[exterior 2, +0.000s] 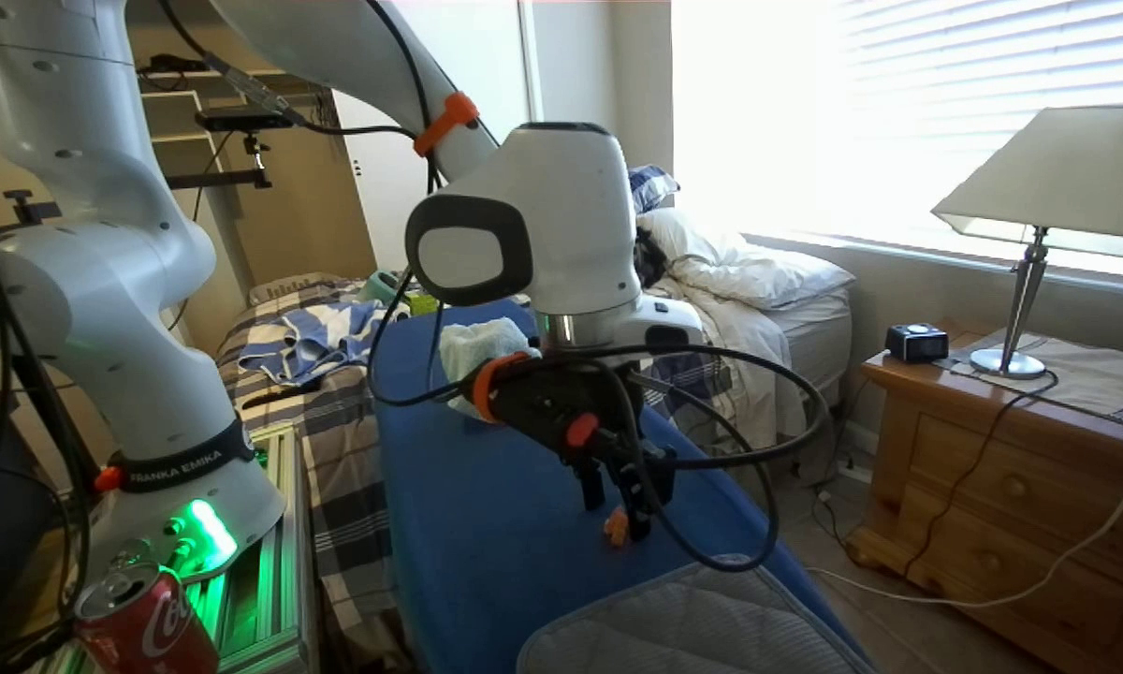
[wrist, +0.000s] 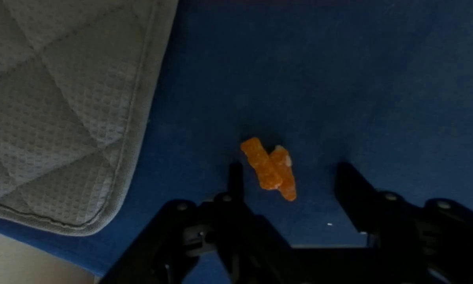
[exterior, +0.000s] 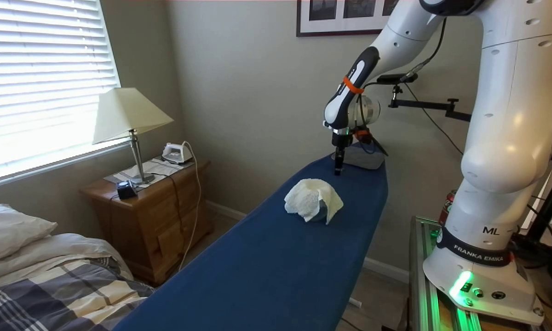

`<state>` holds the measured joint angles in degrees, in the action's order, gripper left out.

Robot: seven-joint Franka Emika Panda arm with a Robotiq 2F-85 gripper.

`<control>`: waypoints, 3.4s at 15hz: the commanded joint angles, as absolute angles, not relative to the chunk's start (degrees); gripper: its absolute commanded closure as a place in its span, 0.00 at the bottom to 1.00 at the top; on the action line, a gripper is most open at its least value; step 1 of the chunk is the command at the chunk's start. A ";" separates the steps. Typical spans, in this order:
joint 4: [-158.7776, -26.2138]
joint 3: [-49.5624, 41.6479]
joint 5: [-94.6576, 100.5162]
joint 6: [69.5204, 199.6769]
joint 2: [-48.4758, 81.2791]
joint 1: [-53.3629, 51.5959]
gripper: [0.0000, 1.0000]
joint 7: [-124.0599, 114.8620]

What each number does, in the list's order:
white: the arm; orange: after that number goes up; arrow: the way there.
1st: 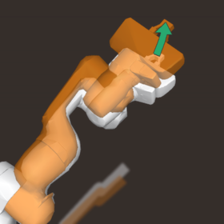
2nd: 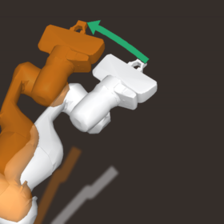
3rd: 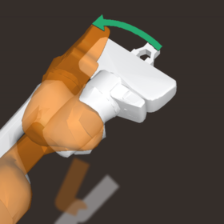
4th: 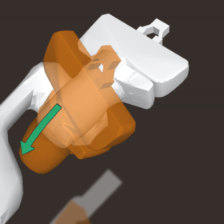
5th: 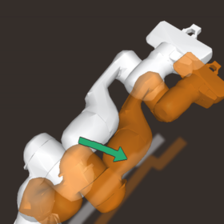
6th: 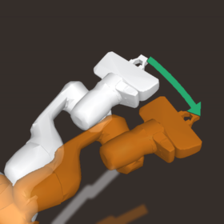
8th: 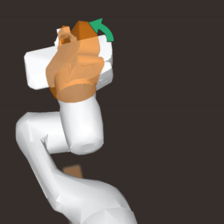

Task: Put the light blue cloth on the glass cup and then put the orange object on the light blue cloth

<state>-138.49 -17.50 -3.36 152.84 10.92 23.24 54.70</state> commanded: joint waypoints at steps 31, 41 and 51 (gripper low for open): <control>-139.00 -16.37 -1.90 149.54 7.90 22.88 0.81 54.26; -140.78 -15.55 -0.35 147.87 3.77 20.32 0.77 53.56; -143.22 -13.21 -0.39 144.22 -2.60 15.16 0.76 54.76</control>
